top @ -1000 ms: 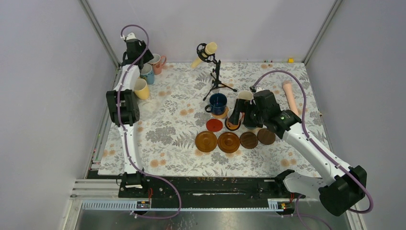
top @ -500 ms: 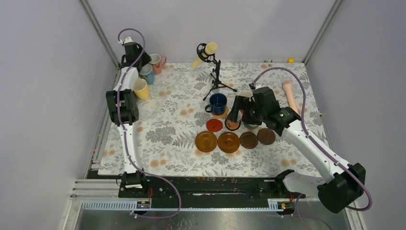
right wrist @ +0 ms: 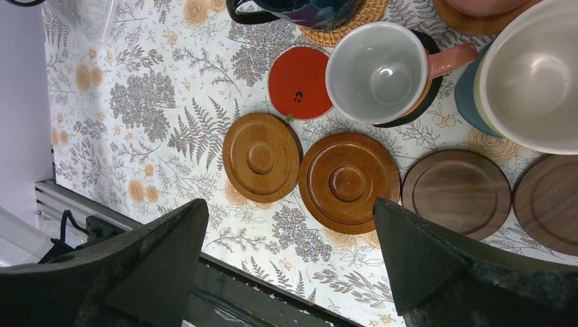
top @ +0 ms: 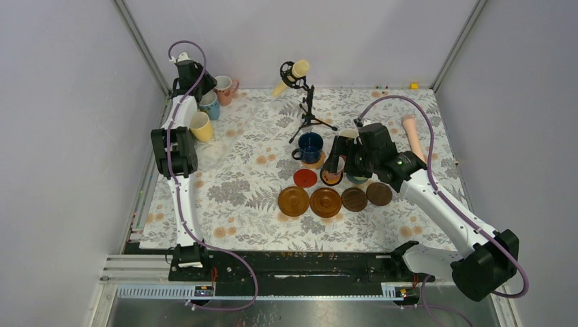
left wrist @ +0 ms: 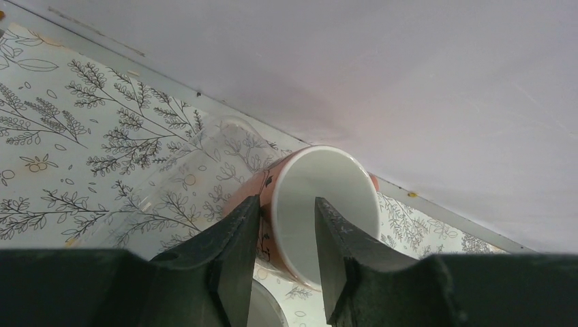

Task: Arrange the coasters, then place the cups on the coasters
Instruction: Pick up the cup at the corner of the board.

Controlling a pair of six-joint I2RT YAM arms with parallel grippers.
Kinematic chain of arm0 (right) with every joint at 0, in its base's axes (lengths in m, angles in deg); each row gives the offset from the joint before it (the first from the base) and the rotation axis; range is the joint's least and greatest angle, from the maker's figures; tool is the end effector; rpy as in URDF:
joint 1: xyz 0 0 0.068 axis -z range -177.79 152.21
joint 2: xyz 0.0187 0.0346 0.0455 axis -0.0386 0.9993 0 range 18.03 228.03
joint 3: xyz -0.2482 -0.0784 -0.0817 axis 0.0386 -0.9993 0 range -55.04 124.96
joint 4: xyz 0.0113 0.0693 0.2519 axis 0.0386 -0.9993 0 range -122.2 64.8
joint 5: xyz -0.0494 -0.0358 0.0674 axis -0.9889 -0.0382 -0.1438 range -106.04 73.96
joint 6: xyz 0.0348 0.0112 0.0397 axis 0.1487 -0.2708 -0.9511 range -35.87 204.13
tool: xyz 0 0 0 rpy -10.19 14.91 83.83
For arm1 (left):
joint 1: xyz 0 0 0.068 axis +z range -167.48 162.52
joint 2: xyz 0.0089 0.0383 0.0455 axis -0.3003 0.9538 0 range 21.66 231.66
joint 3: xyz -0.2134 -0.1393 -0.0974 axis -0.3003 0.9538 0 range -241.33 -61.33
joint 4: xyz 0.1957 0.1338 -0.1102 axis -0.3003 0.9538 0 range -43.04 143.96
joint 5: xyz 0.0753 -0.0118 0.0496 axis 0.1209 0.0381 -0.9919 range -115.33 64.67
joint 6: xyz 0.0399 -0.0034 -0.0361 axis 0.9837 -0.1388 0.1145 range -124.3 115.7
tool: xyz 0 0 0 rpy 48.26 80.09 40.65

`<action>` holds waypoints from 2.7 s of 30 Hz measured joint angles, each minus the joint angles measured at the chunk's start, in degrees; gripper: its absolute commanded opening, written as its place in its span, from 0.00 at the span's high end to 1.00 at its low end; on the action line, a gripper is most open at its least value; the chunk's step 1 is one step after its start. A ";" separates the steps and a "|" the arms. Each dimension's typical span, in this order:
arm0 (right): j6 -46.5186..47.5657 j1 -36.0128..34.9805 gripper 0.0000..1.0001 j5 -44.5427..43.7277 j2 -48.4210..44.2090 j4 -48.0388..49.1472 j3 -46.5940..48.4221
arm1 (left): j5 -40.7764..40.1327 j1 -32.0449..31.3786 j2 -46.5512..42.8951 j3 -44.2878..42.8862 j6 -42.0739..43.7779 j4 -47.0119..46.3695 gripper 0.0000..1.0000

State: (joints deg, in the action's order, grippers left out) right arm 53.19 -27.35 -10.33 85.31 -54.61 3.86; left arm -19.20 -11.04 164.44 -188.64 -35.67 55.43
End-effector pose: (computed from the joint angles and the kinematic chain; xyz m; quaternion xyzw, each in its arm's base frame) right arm 0.2207 0.1293 0.3136 -0.0112 0.8971 0.2600 0.3571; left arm 0.5791 0.0616 0.2213 -0.2437 0.8015 -0.1613 0.5218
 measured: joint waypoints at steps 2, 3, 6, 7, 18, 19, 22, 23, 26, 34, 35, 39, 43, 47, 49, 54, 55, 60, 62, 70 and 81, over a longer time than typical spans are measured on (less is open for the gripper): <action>0.02 0.00 0.01 0.00 0.02 -0.02 0.07 | 0.22 0.00 0.02 0.02 -0.13 -0.07 0.65; 0.02 0.00 0.01 0.00 0.02 0.00 0.11 | 0.26 0.00 0.02 0.02 -0.13 -0.07 0.65; 0.04 0.00 0.01 0.00 0.02 -0.02 0.22 | 0.04 0.00 0.02 0.24 0.09 -0.22 0.68; 0.04 0.00 0.01 0.00 0.04 -0.02 0.31 | -0.04 0.00 0.02 0.39 0.17 -0.44 0.68; 0.33 0.00 0.01 0.00 0.35 -0.26 1.70 | -1.68 -0.13 -0.11 1.36 3.96 -1.77 0.68; 0.39 0.00 0.01 0.00 0.35 -0.28 1.79 | -1.68 -0.17 -0.11 1.36 4.22 -1.75 0.68; 0.59 0.00 0.01 0.00 0.35 -0.33 2.01 | -1.68 -0.17 -0.11 1.36 4.70 -1.70 0.68; 0.66 0.00 0.01 0.00 0.35 -0.33 2.05 | -1.66 -0.17 -0.11 1.36 4.83 -1.70 0.68; 0.72 0.00 0.01 0.00 0.37 -0.44 2.14 | -1.46 -0.17 -0.11 1.36 4.96 -1.68 0.73; 0.74 0.00 0.01 0.00 1.11 -0.72 2.73 | -1.33 -0.13 -0.11 1.49 5.90 -0.92 0.92; 0.74 0.00 0.01 0.00 1.22 -0.70 2.80 | -1.20 -0.13 -0.11 1.64 5.92 -1.11 0.94; 0.81 0.00 0.01 0.00 1.31 -0.72 2.91 | -0.42 -0.13 -0.46 2.73 6.03 -2.47 1.00; 1.09 0.00 0.01 -0.02 1.31 -0.72 2.95 | 0.70 -0.17 -1.49 4.22 4.55 -2.86 1.00; 1.14 0.00 0.01 -0.07 1.31 -0.74 2.95 | 1.73 -0.22 -3.48 6.97 1.84 -3.02 1.00; 1.16 0.00 0.01 -0.13 1.29 -0.72 2.95 | 2.54 -0.39 -4.17 7.91 0.31 -2.97 1.00; 1.31 0.00 0.01 -0.39 0.94 -0.74 2.95 | 4.15 -1.11 -4.85 8.85 -2.49 -2.27 1.00; 1.38 0.00 0.01 -0.52 0.79 -0.72 2.95 | 4.28 -1.27 -4.98 8.90 -2.89 -2.03 1.00; 2.05 0.00 0.01 -1.55 -0.85 -0.72 2.38 | 4.76 -2.45 -7.37 11.74 -4.24 -1.09 1.00; 2.29 0.00 0.01 -1.88 -1.64 -0.72 1.90 | 4.83 -3.02 -8.55 13.11 -4.57 -0.87 1.00; 2.93 0.00 0.01 -3.67 -5.64 -1.11 -0.61 | 5.25 -4.76 -13.40 17.16 -4.70 -0.66 1.00; 2.91 0.02 0.01 -5.18 -8.22 -2.10 -2.78 | 4.48 -5.31 -29.57 33.48 -5.03 -0.28 1.00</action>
State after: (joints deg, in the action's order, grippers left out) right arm 56.09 -27.33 -15.51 77.10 -56.71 1.08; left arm -14.72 -16.35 134.87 -155.16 -40.70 55.14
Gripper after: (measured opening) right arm 0.993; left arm 0.060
